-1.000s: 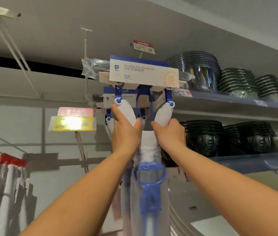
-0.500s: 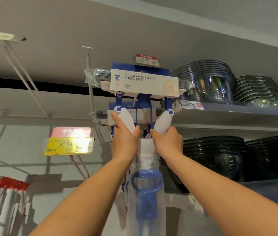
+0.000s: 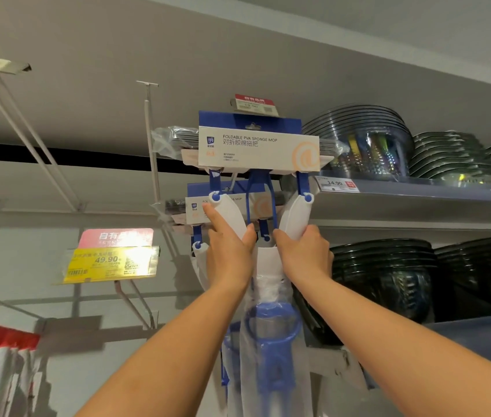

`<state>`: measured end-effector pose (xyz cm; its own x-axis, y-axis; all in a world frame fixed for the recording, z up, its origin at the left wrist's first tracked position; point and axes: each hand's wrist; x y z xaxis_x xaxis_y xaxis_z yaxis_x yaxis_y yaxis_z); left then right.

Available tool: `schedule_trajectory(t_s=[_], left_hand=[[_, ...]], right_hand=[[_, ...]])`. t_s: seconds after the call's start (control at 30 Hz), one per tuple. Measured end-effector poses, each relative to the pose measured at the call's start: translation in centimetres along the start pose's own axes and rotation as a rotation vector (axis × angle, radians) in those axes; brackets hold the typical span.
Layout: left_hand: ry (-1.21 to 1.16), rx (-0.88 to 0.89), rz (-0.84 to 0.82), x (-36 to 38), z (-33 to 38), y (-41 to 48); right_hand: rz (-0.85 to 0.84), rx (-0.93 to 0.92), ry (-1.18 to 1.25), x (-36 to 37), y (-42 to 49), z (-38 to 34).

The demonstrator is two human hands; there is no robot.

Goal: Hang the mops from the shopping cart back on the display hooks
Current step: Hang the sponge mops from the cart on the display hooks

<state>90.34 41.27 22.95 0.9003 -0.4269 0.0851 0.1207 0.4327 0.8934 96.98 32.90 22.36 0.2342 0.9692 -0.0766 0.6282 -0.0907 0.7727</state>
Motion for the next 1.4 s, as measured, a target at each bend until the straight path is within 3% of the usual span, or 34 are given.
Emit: schedule_trajectory(t_s=[0.23, 0.63, 1.4], left_hand=[[0.011, 0.021, 0.003, -0.1, -0.2, 0.4], [-0.051, 0.18, 0.141, -1.6, 1.6, -0.1], [-0.112, -0.135, 0.005, -1.3, -0.8, -0.7]], right_hand=[[-0.003, -0.026, 0.022, 0.5, 0.4, 0.1], [0.089, -0.028, 0.341, 0.6, 0.1, -0.3], [0.033, -0.09, 0.174, 0.9, -0.2, 1.5]])
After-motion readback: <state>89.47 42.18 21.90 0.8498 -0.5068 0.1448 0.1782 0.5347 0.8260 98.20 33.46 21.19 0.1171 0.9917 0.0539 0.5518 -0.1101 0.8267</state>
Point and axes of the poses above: each hand's wrist, its own y-axis towards the middle knuckle, its own x-axis out of the palm, z = x × y, and after that the axes turned 13 degrees about -y, right-handed
